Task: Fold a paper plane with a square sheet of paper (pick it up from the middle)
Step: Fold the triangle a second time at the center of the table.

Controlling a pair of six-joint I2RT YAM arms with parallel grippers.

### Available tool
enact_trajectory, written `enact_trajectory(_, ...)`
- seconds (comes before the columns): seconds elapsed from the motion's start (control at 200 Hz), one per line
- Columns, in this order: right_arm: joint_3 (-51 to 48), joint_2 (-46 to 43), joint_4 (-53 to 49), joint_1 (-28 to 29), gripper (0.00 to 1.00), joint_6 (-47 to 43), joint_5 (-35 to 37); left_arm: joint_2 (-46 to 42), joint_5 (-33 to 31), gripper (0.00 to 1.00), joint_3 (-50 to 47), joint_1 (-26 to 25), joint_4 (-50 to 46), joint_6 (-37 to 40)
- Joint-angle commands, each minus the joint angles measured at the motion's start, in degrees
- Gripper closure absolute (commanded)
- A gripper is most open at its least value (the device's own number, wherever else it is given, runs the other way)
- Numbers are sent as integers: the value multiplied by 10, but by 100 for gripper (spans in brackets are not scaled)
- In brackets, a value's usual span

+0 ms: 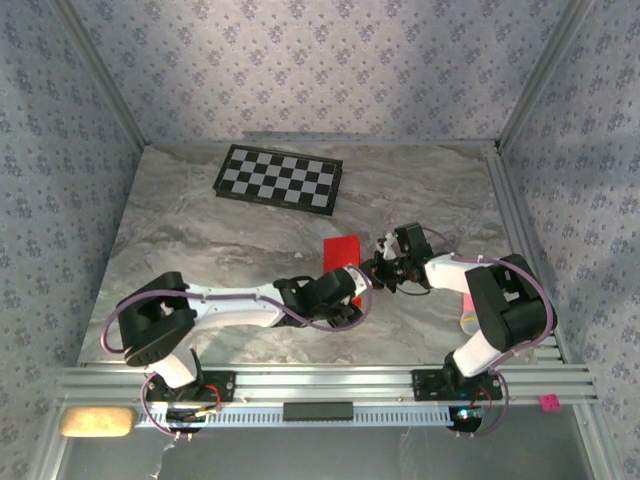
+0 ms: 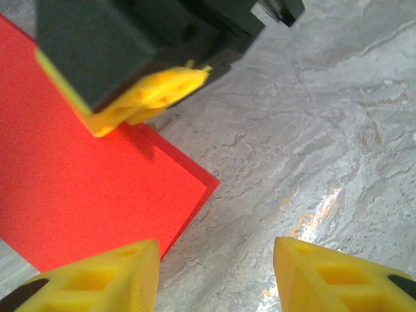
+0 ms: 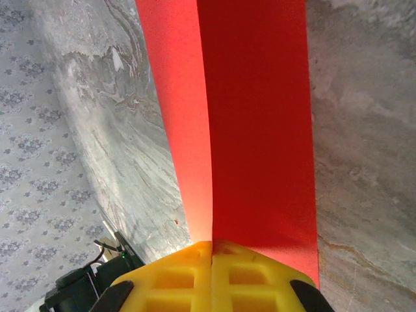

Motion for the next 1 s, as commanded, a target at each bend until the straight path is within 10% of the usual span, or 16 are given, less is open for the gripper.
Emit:
enact_trajectory(0.0,12,-9,-16,-3,95,8,-2,25,-84,48,28,-16,-20,31)
enact_trajectory(0.67,10,-11,-19,-4,95,9,-2,74,-126,51,57,-29,1,43)
enact_trajectory(0.995,7,-14,-21,-5,93,8,1,69,-124,70,52,-29,7,34)
